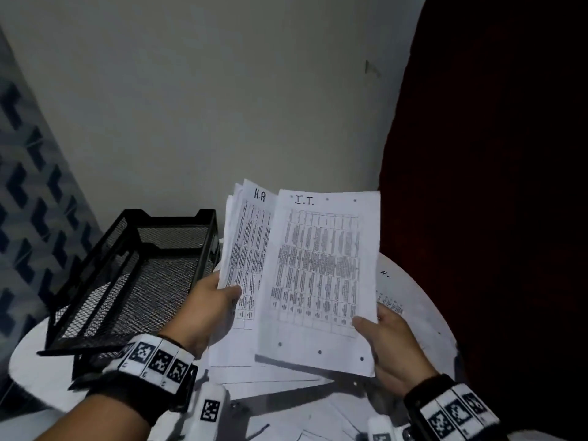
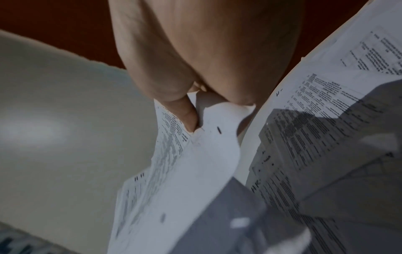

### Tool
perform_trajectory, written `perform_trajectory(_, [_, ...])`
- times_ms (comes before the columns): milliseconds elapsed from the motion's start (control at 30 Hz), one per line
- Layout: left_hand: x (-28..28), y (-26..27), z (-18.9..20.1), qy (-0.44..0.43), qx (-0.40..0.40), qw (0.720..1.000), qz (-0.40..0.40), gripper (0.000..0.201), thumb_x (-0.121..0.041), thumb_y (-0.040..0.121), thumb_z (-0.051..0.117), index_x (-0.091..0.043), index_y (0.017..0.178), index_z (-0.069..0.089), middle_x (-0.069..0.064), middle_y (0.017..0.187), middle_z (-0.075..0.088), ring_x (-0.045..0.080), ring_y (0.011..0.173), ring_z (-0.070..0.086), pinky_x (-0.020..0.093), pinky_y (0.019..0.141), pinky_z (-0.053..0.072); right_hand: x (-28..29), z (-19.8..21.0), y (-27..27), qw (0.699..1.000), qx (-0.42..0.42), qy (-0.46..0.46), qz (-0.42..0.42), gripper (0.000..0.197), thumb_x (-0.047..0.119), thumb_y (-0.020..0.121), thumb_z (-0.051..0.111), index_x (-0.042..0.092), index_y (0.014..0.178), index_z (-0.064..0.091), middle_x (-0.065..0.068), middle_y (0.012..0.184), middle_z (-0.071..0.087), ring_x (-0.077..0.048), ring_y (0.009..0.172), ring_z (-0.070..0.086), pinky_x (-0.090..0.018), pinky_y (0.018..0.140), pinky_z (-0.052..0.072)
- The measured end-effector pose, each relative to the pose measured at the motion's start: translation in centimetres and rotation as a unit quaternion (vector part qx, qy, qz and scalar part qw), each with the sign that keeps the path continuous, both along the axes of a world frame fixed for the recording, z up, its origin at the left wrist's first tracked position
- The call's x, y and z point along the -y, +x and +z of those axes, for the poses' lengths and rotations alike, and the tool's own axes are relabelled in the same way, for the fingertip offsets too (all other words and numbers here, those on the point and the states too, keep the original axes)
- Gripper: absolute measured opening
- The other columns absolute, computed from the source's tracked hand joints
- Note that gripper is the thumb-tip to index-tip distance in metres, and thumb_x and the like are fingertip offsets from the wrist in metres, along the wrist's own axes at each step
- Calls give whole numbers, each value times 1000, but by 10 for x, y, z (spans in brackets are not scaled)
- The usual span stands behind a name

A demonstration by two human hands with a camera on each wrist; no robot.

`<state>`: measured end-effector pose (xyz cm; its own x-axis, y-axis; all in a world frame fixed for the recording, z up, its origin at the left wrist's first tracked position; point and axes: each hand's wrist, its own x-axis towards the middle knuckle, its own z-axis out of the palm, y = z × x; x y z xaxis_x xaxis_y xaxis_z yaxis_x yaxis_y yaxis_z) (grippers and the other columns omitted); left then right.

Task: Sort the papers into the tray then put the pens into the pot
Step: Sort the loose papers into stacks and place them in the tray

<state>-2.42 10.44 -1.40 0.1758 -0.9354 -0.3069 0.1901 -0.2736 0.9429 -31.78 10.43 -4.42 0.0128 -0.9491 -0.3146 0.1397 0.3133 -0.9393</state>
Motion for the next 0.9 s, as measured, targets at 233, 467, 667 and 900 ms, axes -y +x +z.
perform_trajectory(233, [-28, -23, 13, -42, -24, 999, -8, 31, -21, 108, 41, -16, 122, 68, 5, 115, 75, 24, 110, 71, 39, 99, 52, -9, -13, 31, 999, -8, 21, 37, 38, -13, 98, 53, 13, 123, 63, -16, 110, 79, -36, 100, 77, -51, 90, 61])
perform_trajectory(467, [-23, -20, 1, -107, 186, 976, -27, 18, -28, 99, 63, -27, 116, 67, -12, 105, 76, 7, 100, 70, 36, 95, 55, -8, -5, 35, 992, -89, -87, -1, 30, -11, 98, 55, 14, 114, 63, -6, 106, 81, -29, 96, 78, -52, 89, 62])
perform_trajectory(667, [-14, -26, -2, -129, 220, 967, -4, 9, -18, 97, 65, -17, 103, 72, 4, 97, 77, 20, 94, 73, 43, 85, 59, -13, 8, 30, 977, -129, -166, -27, 41, -9, 98, 58, 27, 116, 64, 13, 106, 79, -4, 97, 75, -23, 84, 62])
perform_trajectory(900, [-11, -25, -24, -94, 198, 974, -60, 28, -4, 91, 69, -19, 115, 68, -3, 106, 78, 14, 102, 74, 37, 91, 59, -9, -17, 27, 983, -121, -127, -50, 38, -4, 89, 74, 22, 114, 65, 6, 102, 78, -3, 88, 75, -25, 79, 62])
